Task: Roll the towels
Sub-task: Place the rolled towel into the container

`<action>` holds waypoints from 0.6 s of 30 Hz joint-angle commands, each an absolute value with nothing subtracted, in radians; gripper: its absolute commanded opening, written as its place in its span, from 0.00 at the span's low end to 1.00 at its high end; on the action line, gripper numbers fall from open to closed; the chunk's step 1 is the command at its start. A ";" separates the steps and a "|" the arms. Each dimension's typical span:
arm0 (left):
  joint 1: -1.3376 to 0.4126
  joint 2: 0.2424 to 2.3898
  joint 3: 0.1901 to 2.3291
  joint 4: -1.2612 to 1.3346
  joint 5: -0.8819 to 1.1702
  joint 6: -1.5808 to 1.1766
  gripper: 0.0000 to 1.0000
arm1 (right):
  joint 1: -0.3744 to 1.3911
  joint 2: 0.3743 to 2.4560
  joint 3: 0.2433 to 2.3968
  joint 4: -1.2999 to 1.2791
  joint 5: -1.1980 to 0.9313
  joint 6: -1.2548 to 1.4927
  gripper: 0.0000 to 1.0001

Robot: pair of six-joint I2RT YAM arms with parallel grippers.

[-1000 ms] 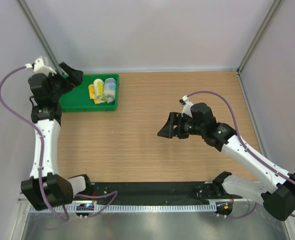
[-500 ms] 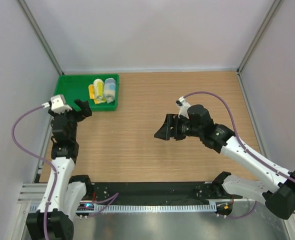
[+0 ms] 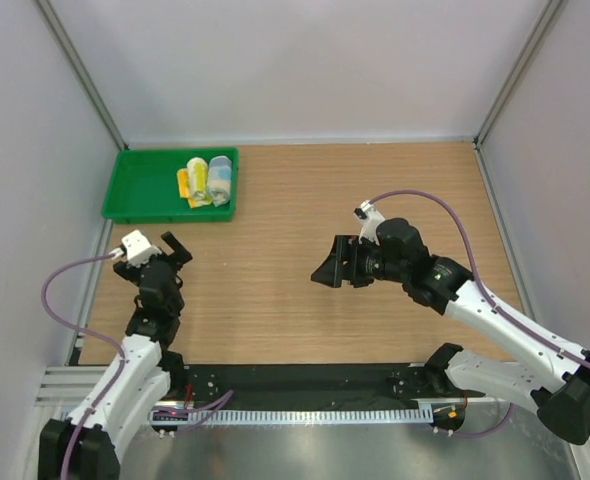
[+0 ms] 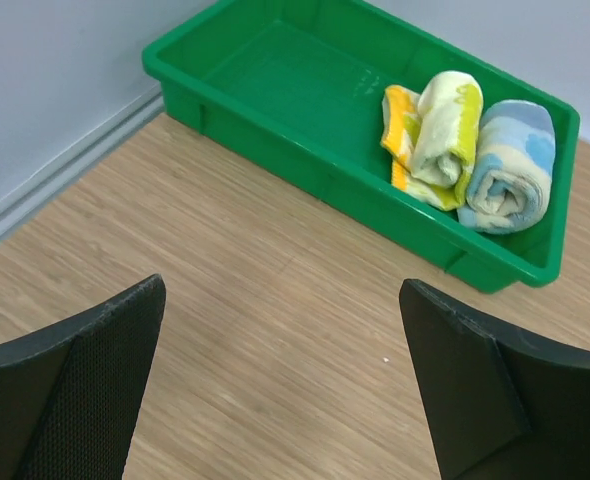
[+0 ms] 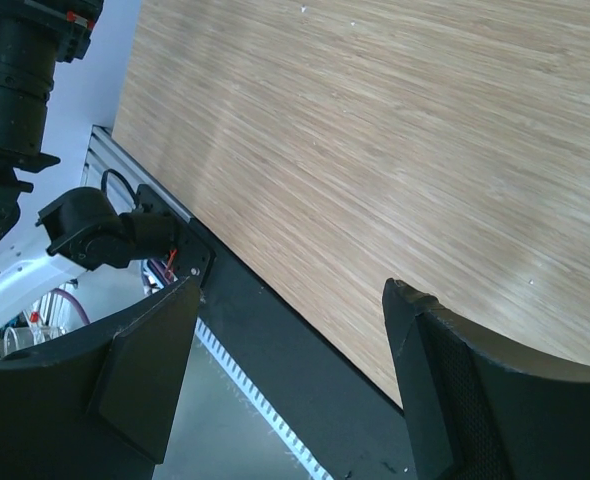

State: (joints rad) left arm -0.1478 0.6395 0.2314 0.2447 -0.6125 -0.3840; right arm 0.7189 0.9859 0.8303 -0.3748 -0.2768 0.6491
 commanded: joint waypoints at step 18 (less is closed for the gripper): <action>-0.270 1.321 0.175 1.147 -0.650 0.109 1.00 | 0.726 1.031 0.864 -0.396 -0.190 0.588 0.81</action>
State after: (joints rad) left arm -0.2840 1.2827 0.1322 0.9668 -0.6861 0.0368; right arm 0.7193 0.9981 0.8211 -0.4141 -0.2043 0.6159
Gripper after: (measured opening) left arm 0.997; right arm 0.812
